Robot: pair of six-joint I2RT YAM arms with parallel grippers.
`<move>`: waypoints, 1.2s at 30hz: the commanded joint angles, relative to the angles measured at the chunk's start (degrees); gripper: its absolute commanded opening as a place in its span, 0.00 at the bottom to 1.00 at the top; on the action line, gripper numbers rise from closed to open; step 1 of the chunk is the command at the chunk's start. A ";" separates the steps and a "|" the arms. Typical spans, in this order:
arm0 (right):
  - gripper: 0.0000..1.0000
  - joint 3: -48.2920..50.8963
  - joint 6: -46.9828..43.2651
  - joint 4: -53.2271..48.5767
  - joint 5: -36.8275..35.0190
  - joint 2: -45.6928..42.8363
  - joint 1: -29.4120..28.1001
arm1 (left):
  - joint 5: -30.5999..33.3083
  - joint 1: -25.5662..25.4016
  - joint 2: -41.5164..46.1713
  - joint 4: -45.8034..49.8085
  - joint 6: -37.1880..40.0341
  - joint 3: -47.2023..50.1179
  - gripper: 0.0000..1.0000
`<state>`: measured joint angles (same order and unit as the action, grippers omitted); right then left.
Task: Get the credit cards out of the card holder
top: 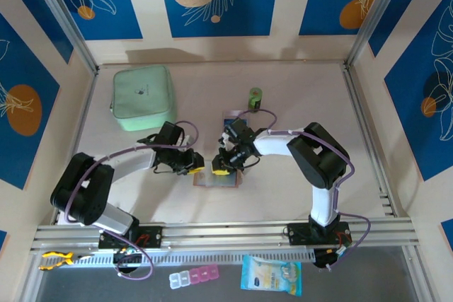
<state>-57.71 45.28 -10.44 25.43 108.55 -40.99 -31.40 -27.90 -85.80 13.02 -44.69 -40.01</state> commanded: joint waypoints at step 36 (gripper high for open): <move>0.23 2.02 -0.96 -3.39 -6.24 -10.50 0.61 | -2.99 -3.24 -2.58 -2.63 -2.80 -2.81 0.27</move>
<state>-55.27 45.69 -10.07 21.80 101.38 -40.77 -33.04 -30.37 -90.30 8.60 -47.70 -40.91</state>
